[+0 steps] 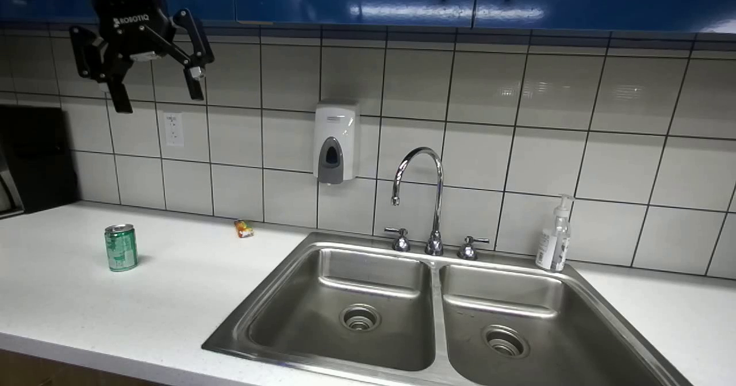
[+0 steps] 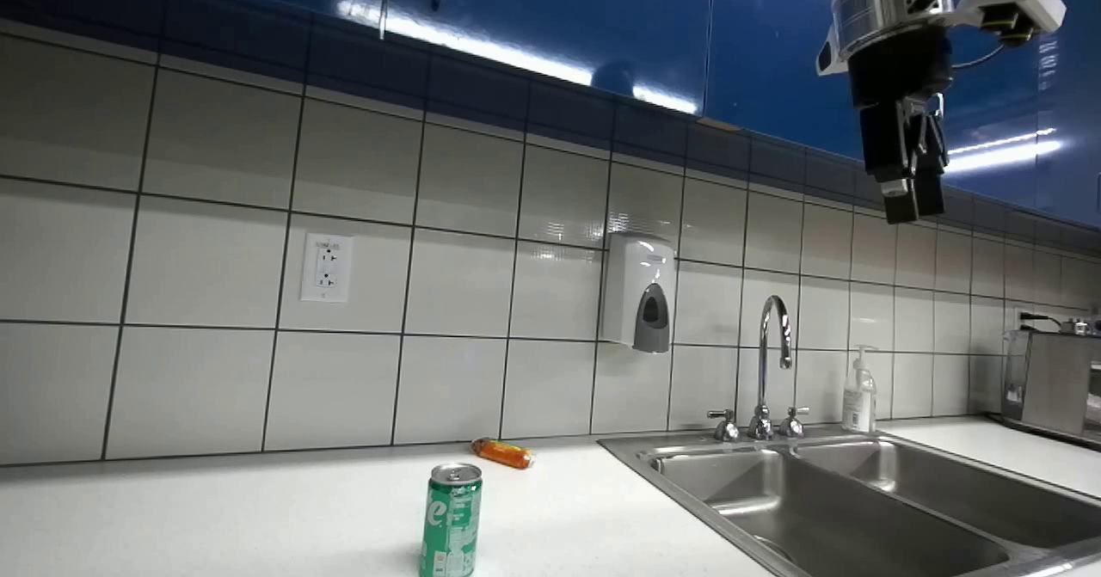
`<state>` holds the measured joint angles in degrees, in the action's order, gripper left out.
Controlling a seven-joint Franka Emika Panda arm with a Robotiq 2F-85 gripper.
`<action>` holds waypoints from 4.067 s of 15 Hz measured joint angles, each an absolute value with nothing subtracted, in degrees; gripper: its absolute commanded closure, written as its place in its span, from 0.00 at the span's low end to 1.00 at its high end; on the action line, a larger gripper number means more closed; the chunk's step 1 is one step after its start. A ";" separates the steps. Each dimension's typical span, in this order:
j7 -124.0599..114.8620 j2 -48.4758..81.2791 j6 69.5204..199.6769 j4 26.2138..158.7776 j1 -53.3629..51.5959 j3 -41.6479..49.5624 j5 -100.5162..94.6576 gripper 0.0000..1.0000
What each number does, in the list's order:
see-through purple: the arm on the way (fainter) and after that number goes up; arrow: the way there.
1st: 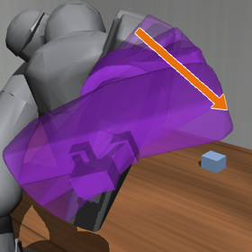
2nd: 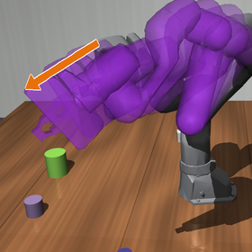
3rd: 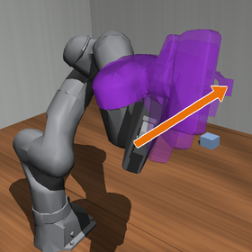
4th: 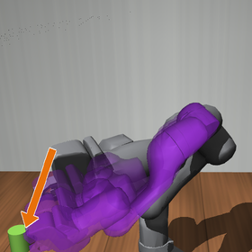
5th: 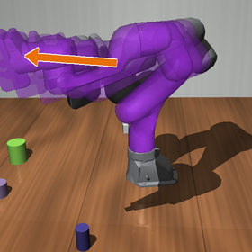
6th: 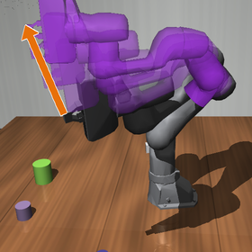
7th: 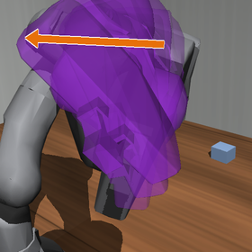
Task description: Put the can inside the sink
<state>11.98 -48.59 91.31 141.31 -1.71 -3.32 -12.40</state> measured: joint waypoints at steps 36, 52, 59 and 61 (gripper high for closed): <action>-15.88 -28.00 121.19 150.77 -12.69 -23.06 1.86 0.00; -15.89 -2.67 136.29 141.39 -13.29 -22.81 -7.10 0.00; -18.17 5.61 136.76 134.45 -15.61 -20.25 -11.64 0.00; -18.68 7.52 136.76 132.49 -16.41 -19.21 -12.69 0.00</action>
